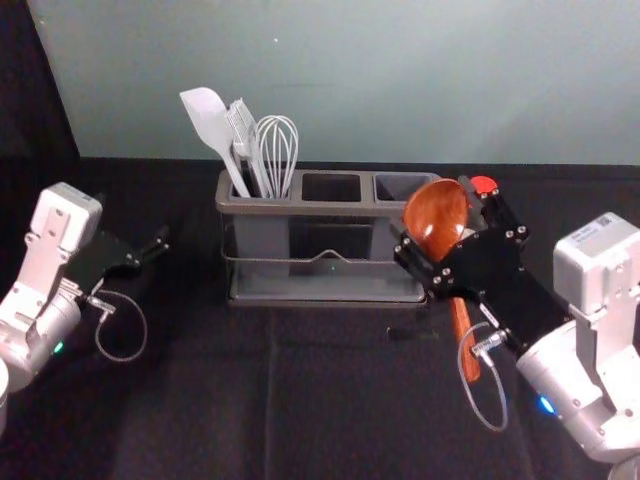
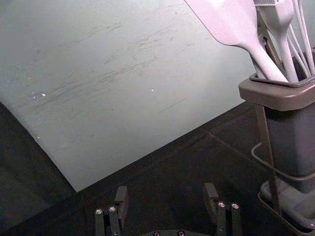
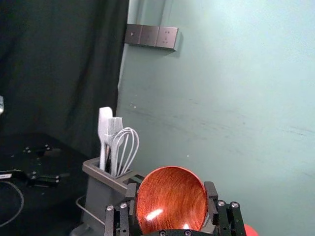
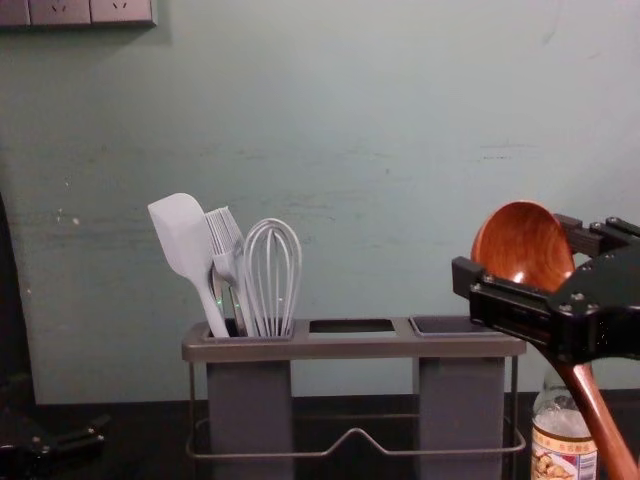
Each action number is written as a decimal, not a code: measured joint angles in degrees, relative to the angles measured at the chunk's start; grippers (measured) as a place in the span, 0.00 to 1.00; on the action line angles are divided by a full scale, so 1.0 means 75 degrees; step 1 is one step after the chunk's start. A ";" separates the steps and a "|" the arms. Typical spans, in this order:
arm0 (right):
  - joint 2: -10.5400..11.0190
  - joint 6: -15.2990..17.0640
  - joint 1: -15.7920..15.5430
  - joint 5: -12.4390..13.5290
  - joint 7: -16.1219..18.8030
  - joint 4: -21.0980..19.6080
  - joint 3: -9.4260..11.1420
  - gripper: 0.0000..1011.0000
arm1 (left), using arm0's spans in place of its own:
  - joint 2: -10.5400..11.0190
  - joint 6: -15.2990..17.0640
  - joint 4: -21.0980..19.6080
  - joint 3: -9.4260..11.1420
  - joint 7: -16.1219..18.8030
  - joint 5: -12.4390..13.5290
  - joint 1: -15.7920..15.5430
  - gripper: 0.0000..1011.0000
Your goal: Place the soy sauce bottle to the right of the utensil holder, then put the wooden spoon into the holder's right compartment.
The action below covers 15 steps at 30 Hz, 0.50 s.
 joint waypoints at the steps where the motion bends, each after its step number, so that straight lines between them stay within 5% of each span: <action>1: -0.0017 0.0034 0.0041 -0.0030 -0.0075 0.0024 -0.0031 0.83 | 0.0000 0.0000 0.0000 0.0000 0.0000 0.0000 0.0000 0.99; 15: -0.0025 0.0084 0.0054 -0.0057 -0.0127 0.0038 -0.0040 0.83 | 0.0000 0.0000 0.0000 0.0000 0.0000 0.0000 0.0001 0.99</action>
